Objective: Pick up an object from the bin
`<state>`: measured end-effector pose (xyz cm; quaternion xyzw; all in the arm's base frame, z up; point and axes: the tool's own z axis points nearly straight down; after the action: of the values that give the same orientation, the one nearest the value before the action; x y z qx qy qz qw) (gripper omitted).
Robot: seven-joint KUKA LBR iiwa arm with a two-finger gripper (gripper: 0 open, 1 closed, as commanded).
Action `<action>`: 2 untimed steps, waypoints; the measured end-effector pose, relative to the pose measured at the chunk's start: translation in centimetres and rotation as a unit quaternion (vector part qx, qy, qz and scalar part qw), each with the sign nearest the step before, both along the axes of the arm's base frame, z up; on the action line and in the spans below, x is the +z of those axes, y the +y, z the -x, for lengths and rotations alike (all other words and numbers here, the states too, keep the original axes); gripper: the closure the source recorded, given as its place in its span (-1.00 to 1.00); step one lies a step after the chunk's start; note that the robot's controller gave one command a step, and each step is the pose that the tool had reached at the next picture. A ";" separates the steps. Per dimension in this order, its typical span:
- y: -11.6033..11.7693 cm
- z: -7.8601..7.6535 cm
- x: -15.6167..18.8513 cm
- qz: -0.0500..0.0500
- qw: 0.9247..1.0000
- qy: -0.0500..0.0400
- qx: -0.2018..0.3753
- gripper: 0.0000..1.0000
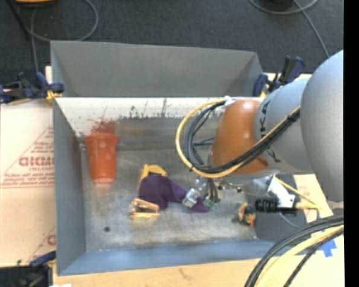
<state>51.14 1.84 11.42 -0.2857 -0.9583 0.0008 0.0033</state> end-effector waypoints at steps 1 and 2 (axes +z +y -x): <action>0.0 -0.2 2.4 0.001 1.000 -0.001 0.002 1.00; -1.0 2.7 -3.0 0.000 0.989 -0.005 0.147 1.00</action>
Offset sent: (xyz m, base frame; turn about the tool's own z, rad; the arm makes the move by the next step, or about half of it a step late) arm -0.0277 -0.0094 -0.0304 -0.2948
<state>48.46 0.80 8.40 -0.1421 -0.9899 0.0001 -0.0016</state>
